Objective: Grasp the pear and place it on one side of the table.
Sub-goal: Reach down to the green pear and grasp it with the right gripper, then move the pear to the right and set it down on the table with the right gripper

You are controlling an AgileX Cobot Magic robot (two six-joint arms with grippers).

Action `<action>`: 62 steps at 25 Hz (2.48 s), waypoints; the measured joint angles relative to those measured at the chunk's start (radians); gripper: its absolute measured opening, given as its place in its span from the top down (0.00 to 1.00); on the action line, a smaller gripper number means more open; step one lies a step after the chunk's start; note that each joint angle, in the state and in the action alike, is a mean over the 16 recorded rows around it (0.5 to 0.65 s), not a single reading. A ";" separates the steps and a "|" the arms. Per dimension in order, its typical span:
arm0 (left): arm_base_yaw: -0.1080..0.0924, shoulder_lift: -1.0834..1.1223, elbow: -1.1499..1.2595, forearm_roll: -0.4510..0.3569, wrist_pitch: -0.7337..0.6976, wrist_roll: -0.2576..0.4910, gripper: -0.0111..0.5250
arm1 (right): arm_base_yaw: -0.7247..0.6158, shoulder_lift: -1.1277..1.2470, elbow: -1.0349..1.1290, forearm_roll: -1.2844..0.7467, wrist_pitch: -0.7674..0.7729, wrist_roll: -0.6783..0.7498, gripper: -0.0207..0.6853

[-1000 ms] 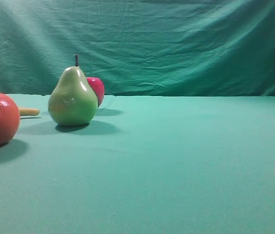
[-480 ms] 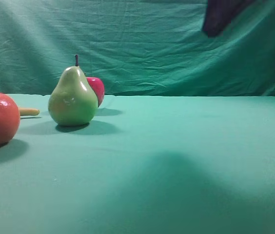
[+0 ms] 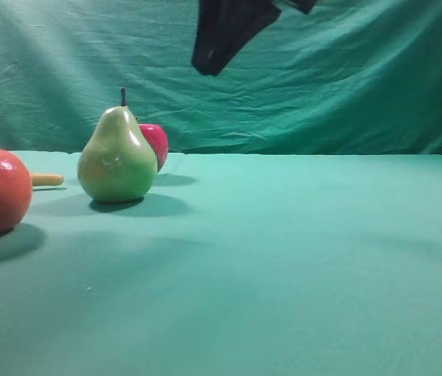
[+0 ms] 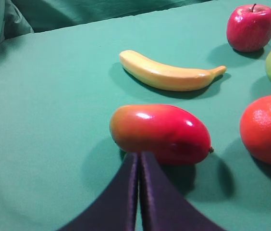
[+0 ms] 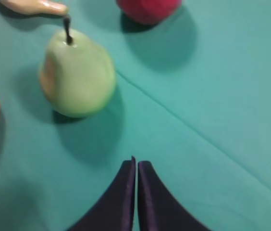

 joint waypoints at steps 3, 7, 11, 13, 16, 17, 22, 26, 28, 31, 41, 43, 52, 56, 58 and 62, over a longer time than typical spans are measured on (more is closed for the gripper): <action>0.000 0.000 0.000 0.000 0.000 0.000 0.98 | 0.013 0.062 -0.056 0.095 0.000 -0.131 0.69; 0.000 0.000 0.000 0.000 0.000 0.000 0.98 | 0.034 0.132 -0.105 0.171 -0.025 -0.257 0.46; 0.000 0.000 0.000 0.000 0.000 0.000 0.98 | 0.053 0.194 -0.139 0.210 -0.060 -0.326 0.22; 0.000 0.000 0.000 0.000 0.000 0.000 0.98 | 0.061 0.223 -0.155 0.220 -0.081 -0.342 0.13; 0.000 0.000 0.000 0.000 0.000 0.000 0.98 | 0.068 0.267 -0.178 0.230 -0.111 -0.351 0.05; 0.000 0.000 0.000 0.000 0.000 0.000 0.98 | 0.070 0.281 -0.186 0.233 -0.119 -0.352 0.03; 0.000 0.000 0.000 0.000 0.000 0.000 0.98 | 0.074 0.345 -0.229 0.247 -0.155 -0.357 0.06; 0.000 0.000 0.000 0.000 0.000 0.000 0.98 | 0.074 0.381 -0.253 0.254 -0.174 -0.359 0.13; 0.000 0.000 0.000 0.000 0.000 0.000 0.98 | 0.073 0.387 -0.262 0.257 -0.174 -0.359 0.17; 0.000 0.000 0.000 0.000 0.000 0.000 0.98 | 0.062 0.373 -0.268 0.257 -0.156 -0.354 0.22; 0.000 0.000 0.000 0.000 0.000 0.000 0.98 | -0.099 0.121 -0.180 0.158 -0.014 -0.261 0.29; 0.000 0.000 0.000 0.000 0.000 0.000 0.98 | -0.152 0.052 -0.122 0.131 -0.001 -0.238 0.29; 0.000 0.000 0.000 0.000 0.000 0.000 0.98 | -0.348 -0.147 0.247 0.055 -0.127 -0.178 0.29; 0.000 0.000 0.000 0.000 0.000 0.000 0.98 | -0.385 -0.158 0.376 0.048 -0.227 -0.175 0.29; 0.000 0.000 0.000 0.000 0.000 0.000 0.98 | -0.392 -0.150 0.418 0.044 -0.272 -0.175 0.29; 0.000 0.000 0.000 0.000 0.000 0.000 0.98 | -0.396 -0.124 0.464 0.037 -0.338 -0.176 0.29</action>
